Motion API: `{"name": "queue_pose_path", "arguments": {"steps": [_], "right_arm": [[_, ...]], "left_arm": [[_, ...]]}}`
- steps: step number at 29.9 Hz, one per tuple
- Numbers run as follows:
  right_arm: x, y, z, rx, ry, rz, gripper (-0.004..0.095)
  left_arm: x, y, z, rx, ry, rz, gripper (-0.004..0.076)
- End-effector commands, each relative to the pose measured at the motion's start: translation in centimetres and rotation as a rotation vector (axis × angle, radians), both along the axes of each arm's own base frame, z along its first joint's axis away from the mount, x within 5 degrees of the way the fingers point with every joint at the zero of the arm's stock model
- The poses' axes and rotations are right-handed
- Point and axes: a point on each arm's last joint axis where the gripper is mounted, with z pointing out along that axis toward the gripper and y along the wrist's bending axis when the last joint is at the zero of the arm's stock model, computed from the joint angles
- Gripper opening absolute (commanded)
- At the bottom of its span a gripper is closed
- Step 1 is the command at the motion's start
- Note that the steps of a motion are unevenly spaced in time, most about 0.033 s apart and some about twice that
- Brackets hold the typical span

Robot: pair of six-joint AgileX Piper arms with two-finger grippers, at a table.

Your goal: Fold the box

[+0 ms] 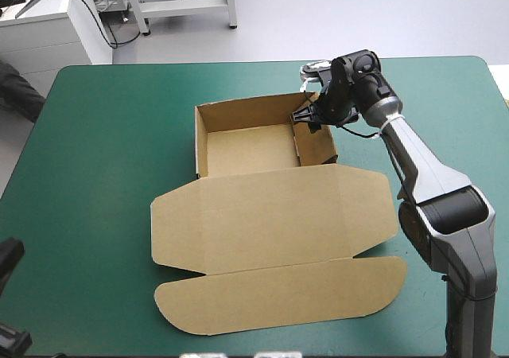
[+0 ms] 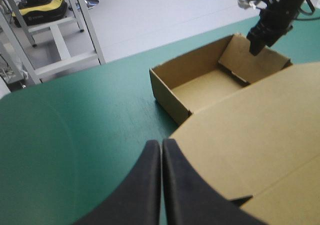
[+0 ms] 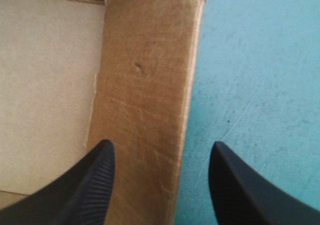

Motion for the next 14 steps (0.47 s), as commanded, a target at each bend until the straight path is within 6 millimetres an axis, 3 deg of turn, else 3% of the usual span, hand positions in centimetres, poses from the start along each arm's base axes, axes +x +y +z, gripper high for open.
{"name": "queue_pose_path", "arguments": {"steps": [1,6,10,14], "right_arm": [[-0.7,-0.5,2.4,0.008,-0.055,-0.005,0.0332],[-0.3,-0.4,1.4,0.003,-0.035,0.002,-0.0023],[0.1,-0.4,0.8,-0.027,-0.031,0.007,-0.0019],[0.5,-1.4,0.7,-0.124,-0.06,-0.008,-0.0019]], "left_arm": [[-0.3,0.0,-3.1,-0.069,-0.017,0.002,-0.0008],[-0.4,-0.1,-10.2,-0.114,0.108,0.015,-0.0008],[-0.3,-0.5,-14.0,-0.174,0.15,-0.001,-0.0008],[-0.3,-0.8,-15.3,-0.22,0.117,-0.03,-0.0008]]}}
